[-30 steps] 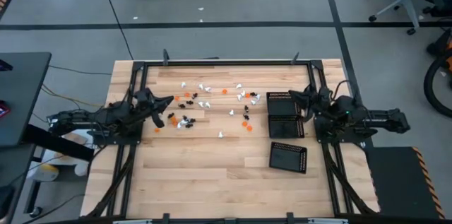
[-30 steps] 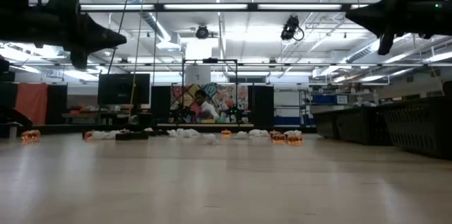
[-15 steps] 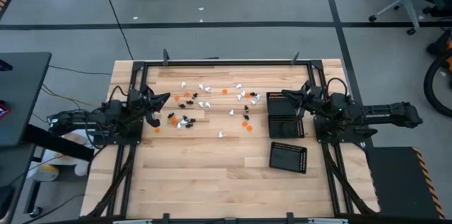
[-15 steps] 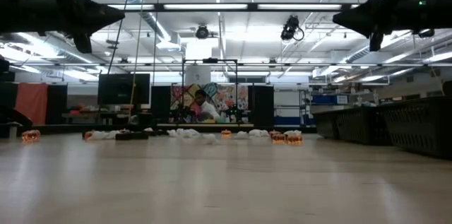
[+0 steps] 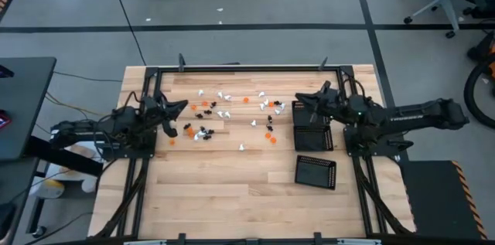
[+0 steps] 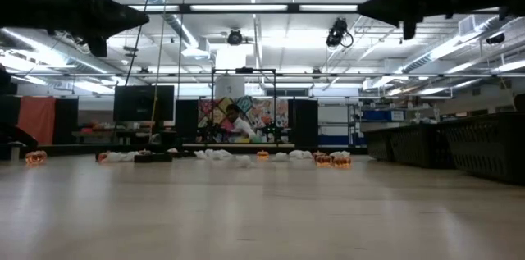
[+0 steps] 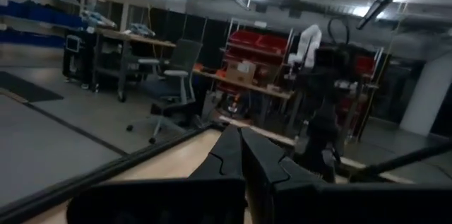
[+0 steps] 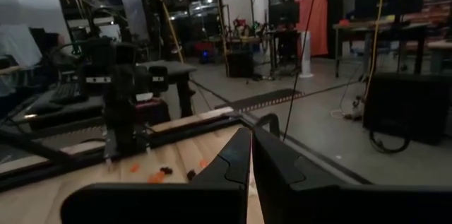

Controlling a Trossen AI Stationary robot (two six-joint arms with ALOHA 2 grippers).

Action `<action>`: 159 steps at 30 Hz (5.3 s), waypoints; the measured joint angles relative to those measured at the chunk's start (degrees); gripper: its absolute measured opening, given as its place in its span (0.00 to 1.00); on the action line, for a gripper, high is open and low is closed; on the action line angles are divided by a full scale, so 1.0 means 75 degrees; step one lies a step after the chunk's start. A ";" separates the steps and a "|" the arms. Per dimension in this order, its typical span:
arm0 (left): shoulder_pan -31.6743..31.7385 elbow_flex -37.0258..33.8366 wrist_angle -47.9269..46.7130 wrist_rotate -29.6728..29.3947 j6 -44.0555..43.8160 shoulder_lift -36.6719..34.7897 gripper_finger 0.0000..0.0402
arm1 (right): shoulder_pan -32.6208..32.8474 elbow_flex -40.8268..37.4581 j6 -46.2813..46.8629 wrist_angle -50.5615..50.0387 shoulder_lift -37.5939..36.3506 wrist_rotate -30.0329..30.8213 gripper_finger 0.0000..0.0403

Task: Sort Halloween decoration
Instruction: Put the orange pumpkin toy into the top black bin

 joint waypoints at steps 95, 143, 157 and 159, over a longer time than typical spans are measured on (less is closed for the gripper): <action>0.1987 0.2614 0.0253 0.1641 0.1824 0.6992 0.39 | 0.0717 0.6191 0.0464 -0.8856 0.8701 -0.2073 0.49; 0.1972 0.2608 0.0252 0.1633 0.1763 0.6989 0.39 | 0.0397 0.6489 0.0139 -0.9883 0.8174 -0.1914 0.24; 0.1972 0.2608 0.0179 0.1627 0.1766 0.6989 0.39 | -0.0972 0.6201 0.0150 -1.1684 0.6215 -0.0913 0.25; 0.1972 0.2608 0.0176 0.1626 0.1766 0.6989 0.39 | -0.1269 0.5954 0.0165 -1.1666 0.6051 -0.1124 0.25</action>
